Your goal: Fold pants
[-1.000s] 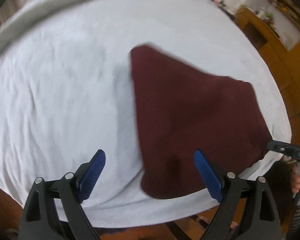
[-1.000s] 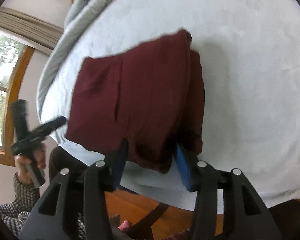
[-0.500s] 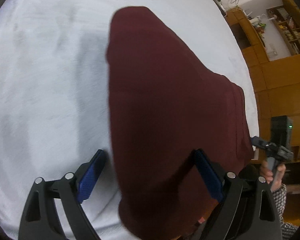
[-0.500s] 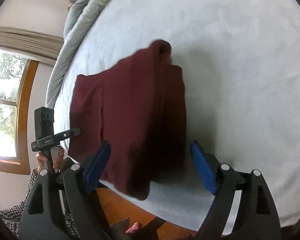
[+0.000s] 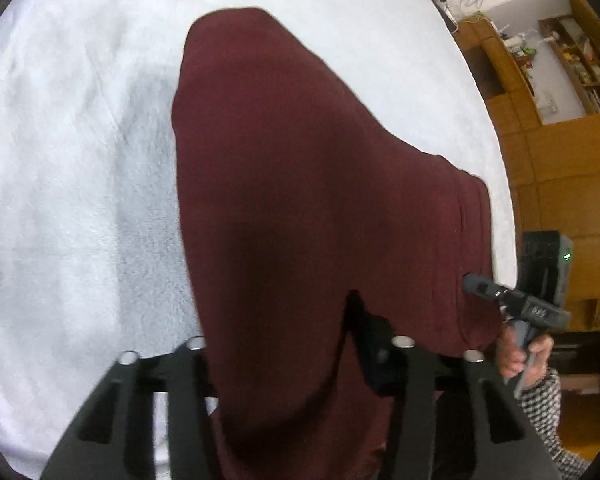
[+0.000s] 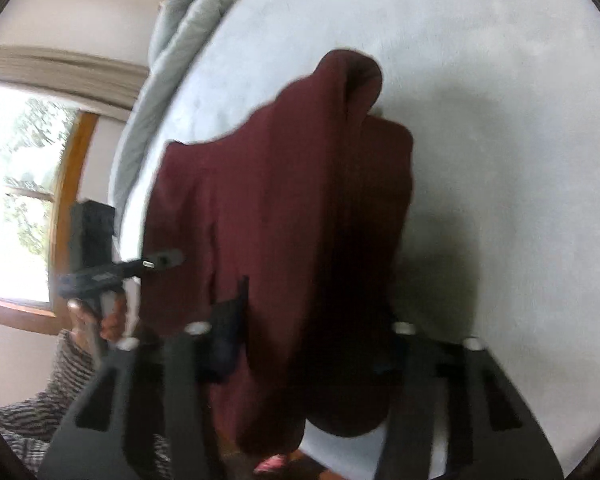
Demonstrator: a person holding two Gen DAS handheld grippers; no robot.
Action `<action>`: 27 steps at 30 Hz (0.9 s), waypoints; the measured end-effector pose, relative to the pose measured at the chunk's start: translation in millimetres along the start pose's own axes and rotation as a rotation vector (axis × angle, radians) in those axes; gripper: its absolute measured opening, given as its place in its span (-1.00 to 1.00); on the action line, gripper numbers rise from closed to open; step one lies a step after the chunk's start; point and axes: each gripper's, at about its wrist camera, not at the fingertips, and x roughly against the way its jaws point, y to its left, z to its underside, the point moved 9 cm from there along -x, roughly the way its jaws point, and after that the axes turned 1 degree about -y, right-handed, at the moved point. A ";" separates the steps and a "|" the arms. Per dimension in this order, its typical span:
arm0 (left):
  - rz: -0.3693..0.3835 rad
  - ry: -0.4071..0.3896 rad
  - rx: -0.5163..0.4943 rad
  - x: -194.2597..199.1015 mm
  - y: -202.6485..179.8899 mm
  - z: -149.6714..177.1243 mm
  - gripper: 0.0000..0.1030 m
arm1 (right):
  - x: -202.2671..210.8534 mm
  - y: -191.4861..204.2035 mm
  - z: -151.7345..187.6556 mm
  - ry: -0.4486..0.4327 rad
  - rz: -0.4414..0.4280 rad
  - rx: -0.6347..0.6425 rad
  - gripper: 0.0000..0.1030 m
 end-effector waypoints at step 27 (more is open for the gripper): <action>-0.164 -0.180 -0.040 -25.5 -11.3 -139.1 -0.08 | -6.9 -47.1 -161.4 -0.145 0.215 -0.025 -0.01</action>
